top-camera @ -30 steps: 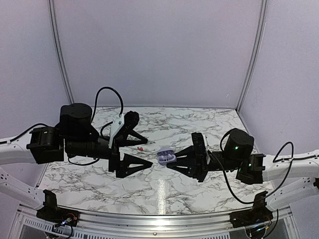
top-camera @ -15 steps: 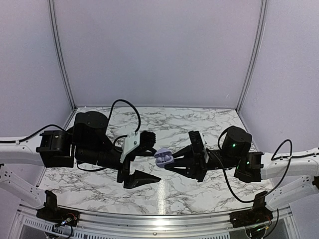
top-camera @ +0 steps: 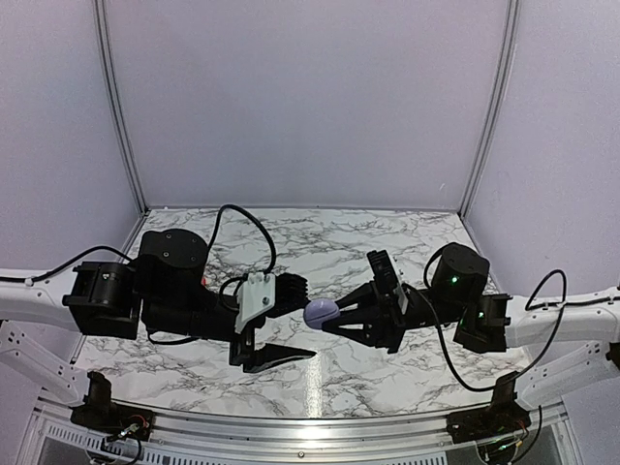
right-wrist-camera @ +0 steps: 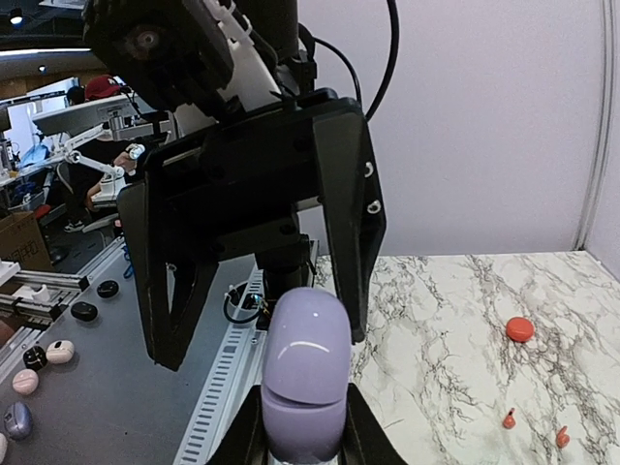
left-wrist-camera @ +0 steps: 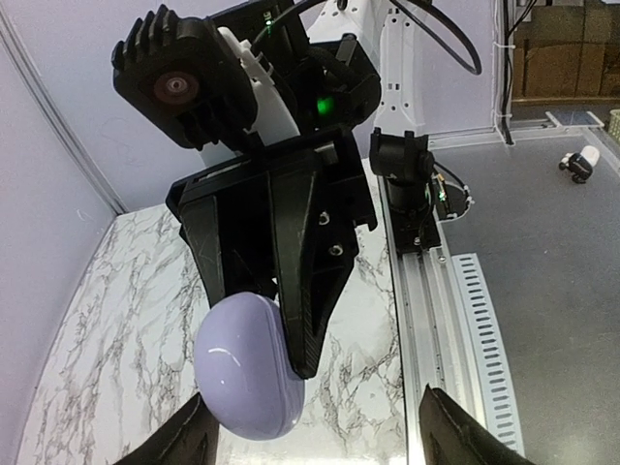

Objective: Insert the wireless bluetooth earbuds into the charging case
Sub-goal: Close the charging case with the earbuds inside, then place the charging case with the earbuds at the center of the board.

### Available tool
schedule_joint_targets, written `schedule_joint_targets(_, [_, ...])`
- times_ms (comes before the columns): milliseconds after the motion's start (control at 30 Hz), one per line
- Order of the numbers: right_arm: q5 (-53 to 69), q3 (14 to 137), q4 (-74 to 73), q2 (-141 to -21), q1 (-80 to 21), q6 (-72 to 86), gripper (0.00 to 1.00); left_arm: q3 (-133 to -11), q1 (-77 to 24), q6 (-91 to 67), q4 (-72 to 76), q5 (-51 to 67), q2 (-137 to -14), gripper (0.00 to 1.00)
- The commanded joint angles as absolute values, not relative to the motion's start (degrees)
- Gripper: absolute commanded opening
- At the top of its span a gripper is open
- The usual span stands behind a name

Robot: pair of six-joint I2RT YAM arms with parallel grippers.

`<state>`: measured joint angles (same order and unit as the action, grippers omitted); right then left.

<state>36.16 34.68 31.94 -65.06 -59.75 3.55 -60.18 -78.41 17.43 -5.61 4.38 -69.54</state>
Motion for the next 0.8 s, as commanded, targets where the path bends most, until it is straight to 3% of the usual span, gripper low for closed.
schedule_joint_targets(0, [34.7, 36.5, 33.8, -66.5, -57.5, 7.9, 0.00, -61.6, -81.7, 22.6, -6.4, -0.4, -68.6, 0.73])
schedule_joint_targets(300, [36.0, 39.2, 32.6, -69.9, -57.4, 14.6, 0.00, -63.0, -86.4, 31.5, -7.3, -15.1, -71.1, 0.76])
schedule_joint_targets(567, [36.8, 39.9, 32.6, -71.5, -57.4, 17.8, 0.00, -63.5, -86.5, 33.5, -7.3, -16.3, -72.1, 0.80])
schedule_joint_targets(767, [35.5, 39.9, 33.1, -72.0, -57.4, 20.4, 0.00, -63.1, -87.2, 33.9, -7.6, -14.3, -72.5, 0.77])
